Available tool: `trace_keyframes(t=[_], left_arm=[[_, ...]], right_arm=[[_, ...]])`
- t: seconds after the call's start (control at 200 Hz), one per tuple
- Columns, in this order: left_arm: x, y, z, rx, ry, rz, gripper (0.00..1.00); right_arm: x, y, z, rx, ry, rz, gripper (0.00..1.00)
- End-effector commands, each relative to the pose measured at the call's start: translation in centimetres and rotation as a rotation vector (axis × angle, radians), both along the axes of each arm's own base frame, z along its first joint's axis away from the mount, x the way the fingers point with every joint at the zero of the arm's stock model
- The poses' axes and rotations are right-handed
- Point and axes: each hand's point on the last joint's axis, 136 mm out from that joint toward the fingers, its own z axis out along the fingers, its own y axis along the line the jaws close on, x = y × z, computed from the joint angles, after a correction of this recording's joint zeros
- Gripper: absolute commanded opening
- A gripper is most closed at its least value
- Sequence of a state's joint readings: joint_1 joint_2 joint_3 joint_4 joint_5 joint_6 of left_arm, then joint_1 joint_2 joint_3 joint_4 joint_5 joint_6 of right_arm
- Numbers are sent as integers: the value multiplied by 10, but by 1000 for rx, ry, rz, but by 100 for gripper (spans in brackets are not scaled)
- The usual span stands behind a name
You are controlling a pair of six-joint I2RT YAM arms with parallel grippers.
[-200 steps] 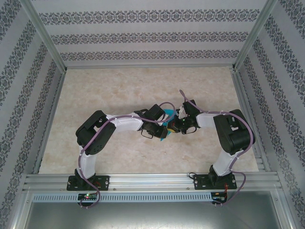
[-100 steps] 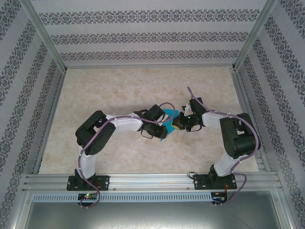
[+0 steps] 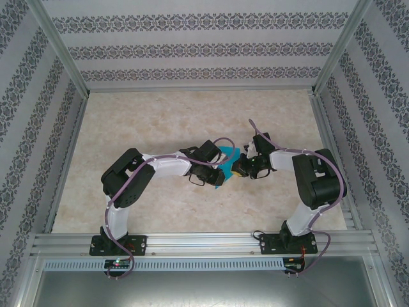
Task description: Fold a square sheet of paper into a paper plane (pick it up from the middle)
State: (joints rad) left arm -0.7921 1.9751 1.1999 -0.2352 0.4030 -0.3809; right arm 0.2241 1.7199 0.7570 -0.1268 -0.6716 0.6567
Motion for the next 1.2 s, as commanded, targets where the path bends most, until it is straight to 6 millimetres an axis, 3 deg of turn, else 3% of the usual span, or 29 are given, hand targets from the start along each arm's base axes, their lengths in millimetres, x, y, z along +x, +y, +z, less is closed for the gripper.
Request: trace_keyframes(t=[0.0, 0.375, 0.769, 1.194], left_arm=[[-38, 44, -58, 225, 126, -23, 24], [-41, 43, -49, 226, 135, -48, 25], [-38, 50, -40, 294, 82, -69, 30], [-22, 30, 14, 199, -6, -46, 38]], right_arm=[[-14, -19, -19, -103, 52, -5, 3], [-22, -40, -32, -210, 78, -11, 3], [-23, -40, -40, -214, 89, 0, 3], [-20, -35, -39, -185, 85, 8, 3]])
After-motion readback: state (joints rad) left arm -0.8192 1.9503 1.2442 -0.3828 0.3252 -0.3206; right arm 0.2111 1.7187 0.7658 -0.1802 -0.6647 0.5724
